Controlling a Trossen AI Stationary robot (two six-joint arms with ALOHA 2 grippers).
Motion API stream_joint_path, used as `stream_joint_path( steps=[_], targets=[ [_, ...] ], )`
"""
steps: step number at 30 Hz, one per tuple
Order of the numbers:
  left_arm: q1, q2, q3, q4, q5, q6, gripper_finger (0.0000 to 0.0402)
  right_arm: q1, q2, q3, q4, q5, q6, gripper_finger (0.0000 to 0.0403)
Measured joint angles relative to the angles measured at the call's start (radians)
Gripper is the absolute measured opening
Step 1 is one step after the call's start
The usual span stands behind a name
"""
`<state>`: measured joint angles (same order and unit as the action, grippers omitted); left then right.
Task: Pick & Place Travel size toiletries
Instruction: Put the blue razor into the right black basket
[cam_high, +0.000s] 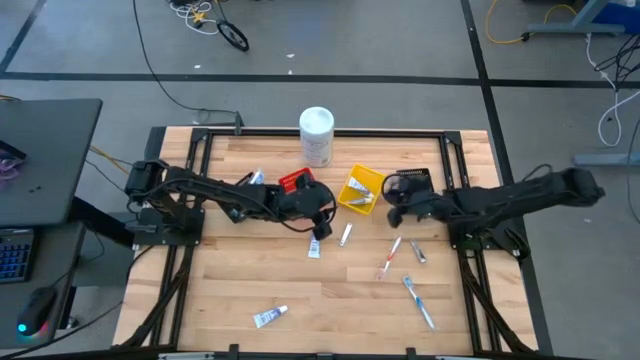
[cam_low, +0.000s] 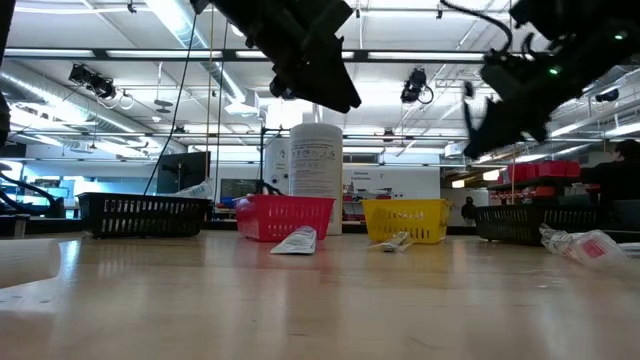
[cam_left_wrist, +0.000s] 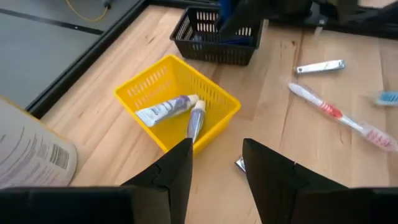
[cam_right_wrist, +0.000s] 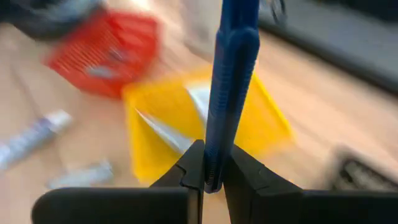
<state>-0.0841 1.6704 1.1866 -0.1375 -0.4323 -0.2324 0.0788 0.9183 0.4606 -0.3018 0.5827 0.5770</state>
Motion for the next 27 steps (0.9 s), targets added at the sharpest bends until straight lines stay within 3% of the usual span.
stream_joint_path(
  steps=[5,10,16,24,27],
  targets=[
    [0.000,0.000,0.000,0.000,-0.001,0.003,0.0143,-0.001,-0.103,0.000,-0.320,-0.064,0.277,0.0039],
    [0.000,0.000,0.000,0.000,-0.001,0.003,0.0142,-0.001,-0.128,0.000,-0.470,-0.113,0.375,0.0039],
    [0.000,0.000,0.000,0.001,0.000,0.003,0.0142,-0.041,-0.110,0.000,-0.536,-0.173,0.434,0.0045],
    [0.000,0.000,0.000,0.001,0.002,0.036,0.0142,-0.101,-0.055,0.000,-0.535,-0.140,0.450,0.0049],
    [0.000,0.000,0.000,0.001,0.003,0.058,0.0142,-0.119,-0.029,0.000,-0.529,-0.185,0.456,0.0050]
  ],
)
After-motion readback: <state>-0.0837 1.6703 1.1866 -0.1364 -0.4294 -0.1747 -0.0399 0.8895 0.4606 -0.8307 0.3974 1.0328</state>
